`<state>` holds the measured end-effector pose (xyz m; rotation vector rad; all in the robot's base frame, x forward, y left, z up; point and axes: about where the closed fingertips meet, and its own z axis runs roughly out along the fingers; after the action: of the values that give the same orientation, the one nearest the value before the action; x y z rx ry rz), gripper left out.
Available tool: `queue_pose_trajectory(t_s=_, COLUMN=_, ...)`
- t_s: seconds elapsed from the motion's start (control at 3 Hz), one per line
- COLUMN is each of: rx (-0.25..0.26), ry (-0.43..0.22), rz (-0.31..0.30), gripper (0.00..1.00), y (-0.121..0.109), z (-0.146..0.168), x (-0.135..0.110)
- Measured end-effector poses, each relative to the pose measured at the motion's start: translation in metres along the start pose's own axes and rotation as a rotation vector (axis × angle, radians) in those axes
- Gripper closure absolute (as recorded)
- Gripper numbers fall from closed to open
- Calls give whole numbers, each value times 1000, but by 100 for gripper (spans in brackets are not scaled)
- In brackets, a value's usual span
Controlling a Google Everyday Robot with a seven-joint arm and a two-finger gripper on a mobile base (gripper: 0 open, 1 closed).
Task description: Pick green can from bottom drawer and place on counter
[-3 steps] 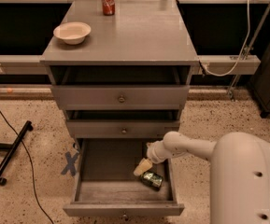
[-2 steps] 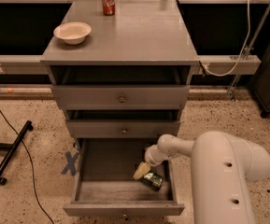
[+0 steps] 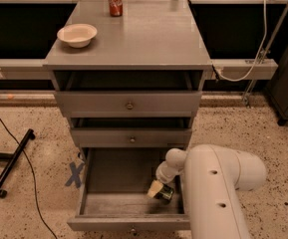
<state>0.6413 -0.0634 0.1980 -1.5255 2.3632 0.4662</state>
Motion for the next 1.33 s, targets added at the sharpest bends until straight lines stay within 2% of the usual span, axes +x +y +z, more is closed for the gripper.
queue_pose_trajectory(t_s=0.67, rx=-24, ry=75, rz=27, gripper=0, y=-3, z=24, x=40)
queue_pose_trajectory(t_s=1.0, rx=-33, ry=97, rz=36, gripper=0, y=-3, z=33, x=50)
queue_pose_trajectory(t_s=1.33, rx=-41, ry=109, rz=67, gripper=23, y=-3, z=44, x=61)
